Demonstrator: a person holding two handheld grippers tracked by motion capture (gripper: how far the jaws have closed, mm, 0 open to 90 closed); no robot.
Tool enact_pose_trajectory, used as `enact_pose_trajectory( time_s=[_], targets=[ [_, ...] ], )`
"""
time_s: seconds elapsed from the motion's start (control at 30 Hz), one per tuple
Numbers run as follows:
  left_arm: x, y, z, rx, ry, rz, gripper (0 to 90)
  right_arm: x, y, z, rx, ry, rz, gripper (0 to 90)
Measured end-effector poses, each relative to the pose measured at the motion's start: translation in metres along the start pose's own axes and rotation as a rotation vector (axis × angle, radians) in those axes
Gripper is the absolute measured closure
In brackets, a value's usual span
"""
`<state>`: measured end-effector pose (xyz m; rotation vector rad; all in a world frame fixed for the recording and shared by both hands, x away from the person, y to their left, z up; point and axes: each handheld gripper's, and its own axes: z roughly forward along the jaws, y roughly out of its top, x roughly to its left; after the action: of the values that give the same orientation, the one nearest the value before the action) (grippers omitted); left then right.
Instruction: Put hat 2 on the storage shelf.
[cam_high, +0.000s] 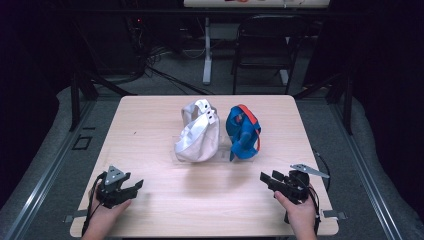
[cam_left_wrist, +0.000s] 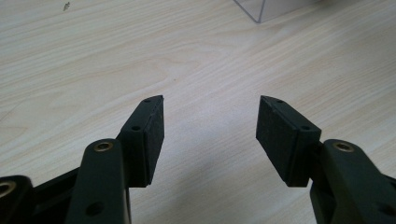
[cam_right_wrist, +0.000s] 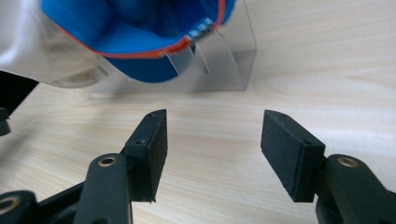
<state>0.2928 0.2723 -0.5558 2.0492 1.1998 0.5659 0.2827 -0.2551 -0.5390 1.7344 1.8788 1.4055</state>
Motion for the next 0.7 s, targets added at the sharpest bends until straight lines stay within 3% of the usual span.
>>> enact_pose_trajectory(
  time_s=[0.1, 0.27, 0.43, 0.7],
  targets=[
    [-0.001, 0.0, 0.001, -0.001, 0.0, -0.001, 42.3, -0.003, -0.005, 0.004, 0.015, -0.01, 0.018, 41.5],
    [-0.002, 0.0, 0.002, 0.01, -0.005, 0.005, 42.3, 0.0, -0.009, 0.012, 0.041, -0.006, -0.014, 41.6],
    [-0.002, 0.0, 0.004, 0.007, -0.005, 0.004, 42.2, 0.004, -0.012, 0.016, 0.017, 0.002, -0.001, 43.4],
    [-0.003, 0.001, 0.008, 0.013, -0.016, 0.005, 42.1, 0.014, -0.017, 0.026, 0.065, -0.001, -0.075, 43.5]
  ],
)
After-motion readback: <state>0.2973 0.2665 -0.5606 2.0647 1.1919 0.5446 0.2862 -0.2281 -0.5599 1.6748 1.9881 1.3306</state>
